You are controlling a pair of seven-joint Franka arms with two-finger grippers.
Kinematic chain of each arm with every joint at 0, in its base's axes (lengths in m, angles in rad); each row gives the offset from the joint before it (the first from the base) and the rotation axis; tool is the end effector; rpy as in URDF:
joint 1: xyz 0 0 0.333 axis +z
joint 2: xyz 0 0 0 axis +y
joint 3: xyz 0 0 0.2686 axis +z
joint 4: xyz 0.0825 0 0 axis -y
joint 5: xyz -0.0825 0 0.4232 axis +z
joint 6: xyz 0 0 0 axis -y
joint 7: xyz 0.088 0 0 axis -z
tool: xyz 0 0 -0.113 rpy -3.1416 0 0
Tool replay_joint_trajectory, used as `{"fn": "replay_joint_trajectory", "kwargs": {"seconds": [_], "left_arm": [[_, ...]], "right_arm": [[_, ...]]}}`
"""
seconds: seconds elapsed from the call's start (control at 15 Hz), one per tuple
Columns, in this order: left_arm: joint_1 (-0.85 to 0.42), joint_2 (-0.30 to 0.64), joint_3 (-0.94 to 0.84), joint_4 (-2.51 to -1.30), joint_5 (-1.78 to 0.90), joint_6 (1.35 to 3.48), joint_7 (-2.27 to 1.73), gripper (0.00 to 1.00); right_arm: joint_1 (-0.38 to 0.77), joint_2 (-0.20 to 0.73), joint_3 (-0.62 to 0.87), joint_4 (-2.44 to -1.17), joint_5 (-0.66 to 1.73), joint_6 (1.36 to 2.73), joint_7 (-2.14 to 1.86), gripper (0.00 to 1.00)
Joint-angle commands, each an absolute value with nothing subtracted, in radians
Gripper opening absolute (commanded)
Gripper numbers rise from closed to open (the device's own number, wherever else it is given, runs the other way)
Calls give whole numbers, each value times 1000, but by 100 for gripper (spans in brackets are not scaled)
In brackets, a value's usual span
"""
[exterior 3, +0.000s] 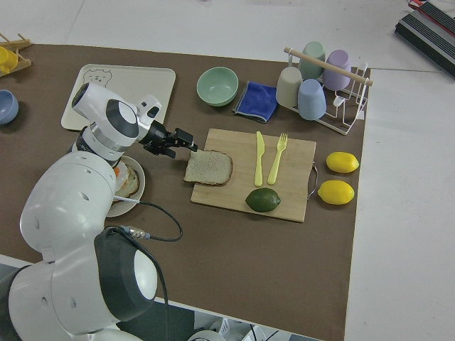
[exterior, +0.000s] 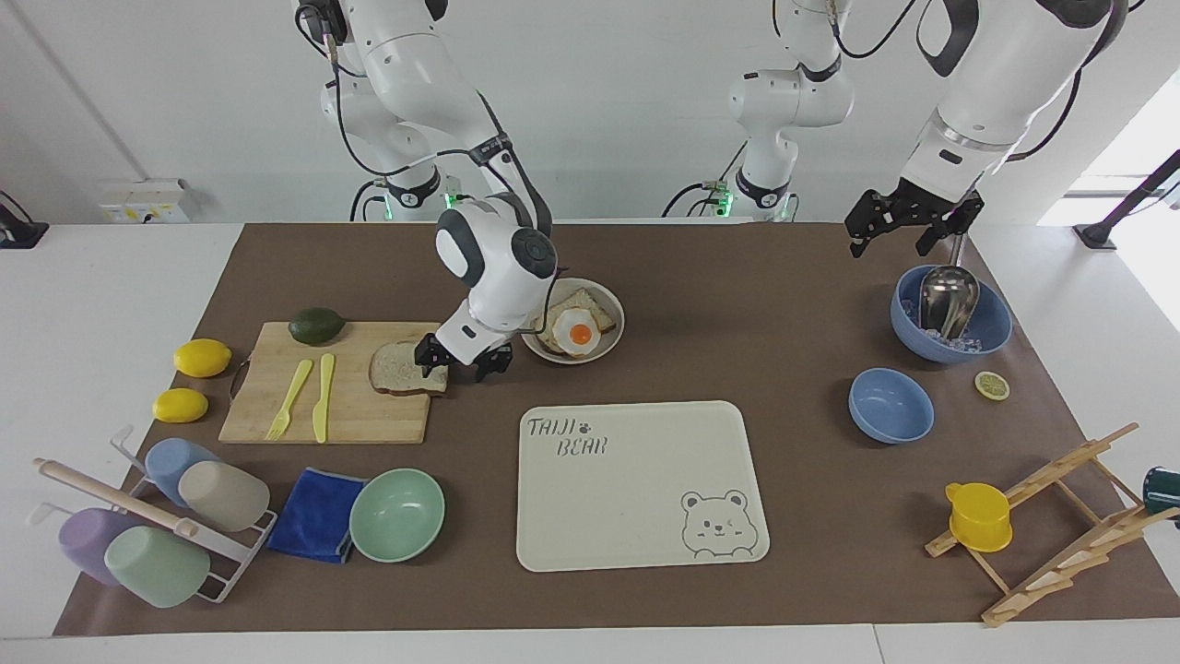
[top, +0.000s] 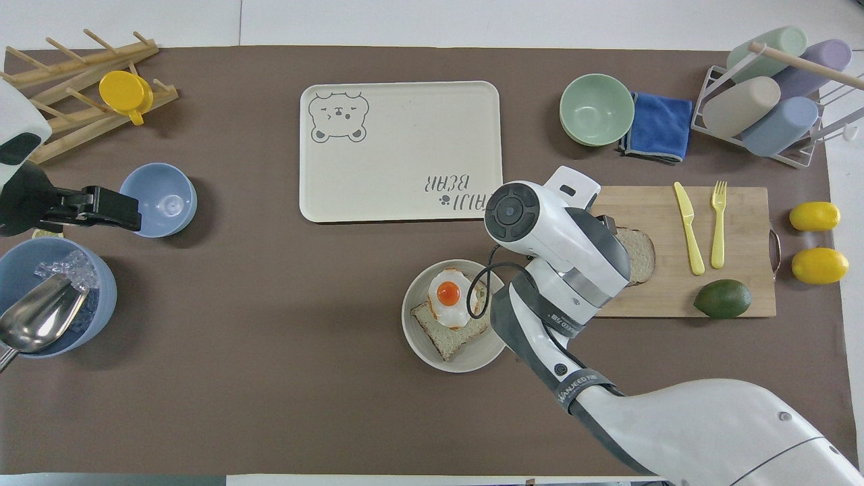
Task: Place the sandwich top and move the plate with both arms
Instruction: 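Reach the right gripper to the bread slice on the board and grasp it, then carry the bread slice over the plate and lower it onto the egg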
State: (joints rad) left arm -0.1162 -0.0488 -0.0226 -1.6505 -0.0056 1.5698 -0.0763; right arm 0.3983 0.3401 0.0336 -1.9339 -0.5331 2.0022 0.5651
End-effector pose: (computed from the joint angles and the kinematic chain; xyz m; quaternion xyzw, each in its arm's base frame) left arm 0.5735 -0.0810 0.5589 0.9994 -0.0312 -0.0161 0.0005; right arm 0.5624 0.2224 0.2222 0.9645 0.0773 -0.0106 0.2525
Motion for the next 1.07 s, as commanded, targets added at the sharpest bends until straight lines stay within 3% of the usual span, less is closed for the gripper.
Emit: {"fn": "replay_joint_trajectory", "kwargs": {"seconds": [0.0,0.33,0.53,0.67,0.73,0.8,0.93,1.0], "left_arm": [[-115,-64,-20,-1664,-14,1572,-80,100],[-115,-64,-20,-1664,-14,1572,-80,100],[-115,-64,-20,-1664,-14,1572,-80,100],[-115,-64,-20,-1663,-14,1575,-80,100],[-115,-64,-20,-1663,-14,1575,-80,100],[-115,-64,-20,-1664,-14,1575,-80,100],[-115,-64,-20,-1664,-14,1575,-80,100],[-115,-64,-20,-1664,-14,1577,-80,100]], "right_arm": [[385,299,43,-2008,-612,2034,574,100],[380,295,43,-2031,-614,2040,571,100],[383,285,43,-2052,-615,2040,577,88],[385,278,43,-2078,-615,2040,580,74],[385,275,43,-2082,-615,2040,580,63],[388,273,43,-2082,-615,2037,578,46],[397,275,43,-2071,-615,2025,580,0],[402,276,43,-2057,-615,2016,578,0]]}}
